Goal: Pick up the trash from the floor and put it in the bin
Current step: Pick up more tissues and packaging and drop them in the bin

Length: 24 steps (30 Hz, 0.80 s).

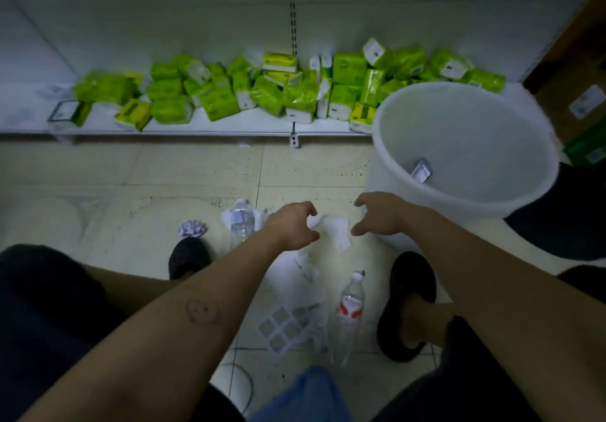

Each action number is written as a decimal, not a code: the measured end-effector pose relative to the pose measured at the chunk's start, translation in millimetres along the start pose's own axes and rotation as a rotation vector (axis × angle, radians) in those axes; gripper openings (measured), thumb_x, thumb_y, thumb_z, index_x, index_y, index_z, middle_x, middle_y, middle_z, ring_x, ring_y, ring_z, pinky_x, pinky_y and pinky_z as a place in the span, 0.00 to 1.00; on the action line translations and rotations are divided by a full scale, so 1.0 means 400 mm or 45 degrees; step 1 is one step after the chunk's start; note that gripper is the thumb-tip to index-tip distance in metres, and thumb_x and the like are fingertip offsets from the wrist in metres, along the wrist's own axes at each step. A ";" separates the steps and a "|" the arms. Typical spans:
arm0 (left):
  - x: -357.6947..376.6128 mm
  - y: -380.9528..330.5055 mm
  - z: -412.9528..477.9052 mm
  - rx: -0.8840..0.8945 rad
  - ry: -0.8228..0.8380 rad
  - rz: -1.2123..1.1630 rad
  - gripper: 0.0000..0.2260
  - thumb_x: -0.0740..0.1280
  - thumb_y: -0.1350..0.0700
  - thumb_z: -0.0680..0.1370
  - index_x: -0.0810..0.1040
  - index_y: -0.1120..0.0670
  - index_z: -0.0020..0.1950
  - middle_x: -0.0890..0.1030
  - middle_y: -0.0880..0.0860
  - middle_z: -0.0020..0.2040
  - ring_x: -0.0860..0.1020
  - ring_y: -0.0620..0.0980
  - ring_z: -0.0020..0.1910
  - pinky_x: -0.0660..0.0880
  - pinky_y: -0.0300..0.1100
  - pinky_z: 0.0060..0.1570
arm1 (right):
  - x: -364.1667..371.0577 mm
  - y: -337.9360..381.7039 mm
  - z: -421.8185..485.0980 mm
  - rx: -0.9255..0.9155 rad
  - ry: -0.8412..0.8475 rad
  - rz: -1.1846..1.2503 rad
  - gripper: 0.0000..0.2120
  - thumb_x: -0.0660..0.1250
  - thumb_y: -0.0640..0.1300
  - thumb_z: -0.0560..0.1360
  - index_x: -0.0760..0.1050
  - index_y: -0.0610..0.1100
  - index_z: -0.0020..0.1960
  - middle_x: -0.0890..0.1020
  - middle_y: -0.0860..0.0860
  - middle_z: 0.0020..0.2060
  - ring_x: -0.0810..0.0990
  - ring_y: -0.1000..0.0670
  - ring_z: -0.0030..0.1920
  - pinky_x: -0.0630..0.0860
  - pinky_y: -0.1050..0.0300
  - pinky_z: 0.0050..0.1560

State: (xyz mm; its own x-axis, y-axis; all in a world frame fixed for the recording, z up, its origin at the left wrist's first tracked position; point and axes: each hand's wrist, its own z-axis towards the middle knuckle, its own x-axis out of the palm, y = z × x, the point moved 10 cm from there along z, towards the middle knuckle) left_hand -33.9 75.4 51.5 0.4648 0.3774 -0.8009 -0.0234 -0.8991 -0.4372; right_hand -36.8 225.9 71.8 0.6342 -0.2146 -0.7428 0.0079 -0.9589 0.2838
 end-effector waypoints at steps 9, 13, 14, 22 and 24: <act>0.198 0.287 0.029 -0.310 0.322 -0.092 0.27 0.71 0.49 0.73 0.70 0.55 0.69 0.72 0.57 0.68 0.72 0.56 0.65 0.70 0.45 0.60 | 0.363 0.061 0.153 0.038 0.434 -0.032 0.28 0.65 0.51 0.76 0.66 0.38 0.71 0.67 0.42 0.72 0.67 0.42 0.70 0.65 0.52 0.68; 0.297 0.348 0.095 -0.337 0.371 -0.106 0.23 0.71 0.49 0.72 0.74 0.55 0.65 0.74 0.58 0.64 0.74 0.56 0.60 0.70 0.43 0.50 | 0.466 0.092 0.253 -0.007 0.475 0.045 0.24 0.65 0.47 0.75 0.68 0.40 0.69 0.70 0.42 0.68 0.63 0.40 0.72 0.55 0.50 0.74; 0.331 0.360 0.109 -0.339 0.400 -0.099 0.22 0.71 0.50 0.72 0.74 0.55 0.64 0.73 0.59 0.64 0.74 0.56 0.59 0.70 0.43 0.50 | 0.495 0.094 0.276 -0.020 0.499 0.031 0.25 0.64 0.46 0.76 0.66 0.39 0.70 0.68 0.42 0.70 0.57 0.39 0.74 0.48 0.48 0.76; 0.568 0.439 0.171 -0.400 0.548 -0.168 0.27 0.71 0.55 0.73 0.68 0.51 0.70 0.44 0.55 0.79 0.61 0.58 0.74 0.67 0.49 0.68 | 0.684 -0.008 0.417 0.071 0.495 0.142 0.35 0.68 0.44 0.74 0.56 0.43 0.76 0.42 0.45 0.78 0.58 0.41 0.75 0.65 0.48 0.70; 0.594 0.433 0.181 -0.371 0.554 -0.179 0.29 0.70 0.55 0.73 0.65 0.54 0.72 0.49 0.57 0.79 0.59 0.59 0.74 0.65 0.52 0.69 | 0.705 -0.001 0.434 -0.001 0.476 0.119 0.35 0.67 0.43 0.73 0.55 0.43 0.76 0.48 0.45 0.78 0.60 0.41 0.74 0.64 0.47 0.70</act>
State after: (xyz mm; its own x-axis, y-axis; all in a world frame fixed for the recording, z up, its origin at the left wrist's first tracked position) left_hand 8.6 25.5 -244.2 0.7706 0.4275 -0.4726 0.2834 -0.8941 -0.3467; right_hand 7.9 133.6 -243.1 0.8704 -0.2186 -0.4412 -0.0630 -0.9381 0.3405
